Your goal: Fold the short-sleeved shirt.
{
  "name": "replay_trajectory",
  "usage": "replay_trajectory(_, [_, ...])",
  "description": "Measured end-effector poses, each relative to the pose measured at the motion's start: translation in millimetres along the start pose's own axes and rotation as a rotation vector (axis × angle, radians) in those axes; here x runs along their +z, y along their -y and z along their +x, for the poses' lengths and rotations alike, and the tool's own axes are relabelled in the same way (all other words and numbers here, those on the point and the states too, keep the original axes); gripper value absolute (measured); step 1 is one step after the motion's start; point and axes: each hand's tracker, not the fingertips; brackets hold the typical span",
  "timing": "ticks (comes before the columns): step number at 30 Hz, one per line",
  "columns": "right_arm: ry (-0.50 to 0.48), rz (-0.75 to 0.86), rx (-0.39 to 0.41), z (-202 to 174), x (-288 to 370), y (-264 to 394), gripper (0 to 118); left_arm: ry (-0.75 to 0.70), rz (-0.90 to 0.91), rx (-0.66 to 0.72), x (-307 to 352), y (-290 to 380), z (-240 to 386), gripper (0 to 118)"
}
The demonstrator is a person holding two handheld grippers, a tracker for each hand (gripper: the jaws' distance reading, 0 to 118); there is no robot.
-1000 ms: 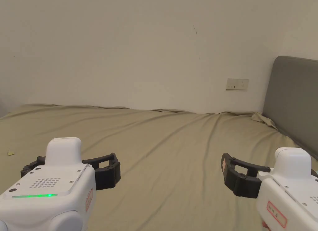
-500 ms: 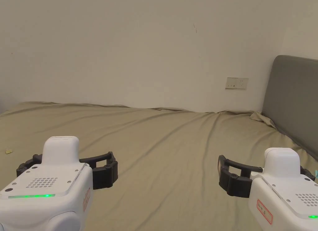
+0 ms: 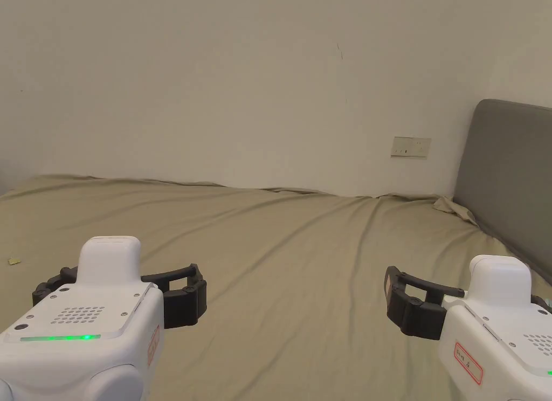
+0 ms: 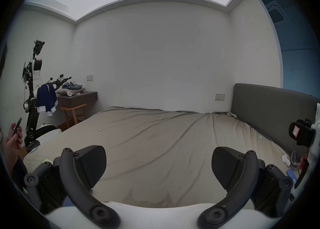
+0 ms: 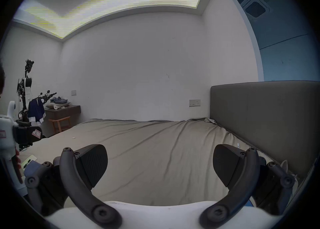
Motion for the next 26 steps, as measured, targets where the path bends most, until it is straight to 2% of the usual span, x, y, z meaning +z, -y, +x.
replay_trajectory(10, [0.005, -0.004, -0.020, 3.5, 1.3, 0.0, 118, 0.000, 0.005, -0.006, 2.2, -2.1, 1.5, 118])
replay_trajectory(26, [0.011, -0.011, -0.006, 3.7, 3.1, 1.4, 118, 0.002, 0.000, -0.005, 4.5, -2.1, 2.6, 118])
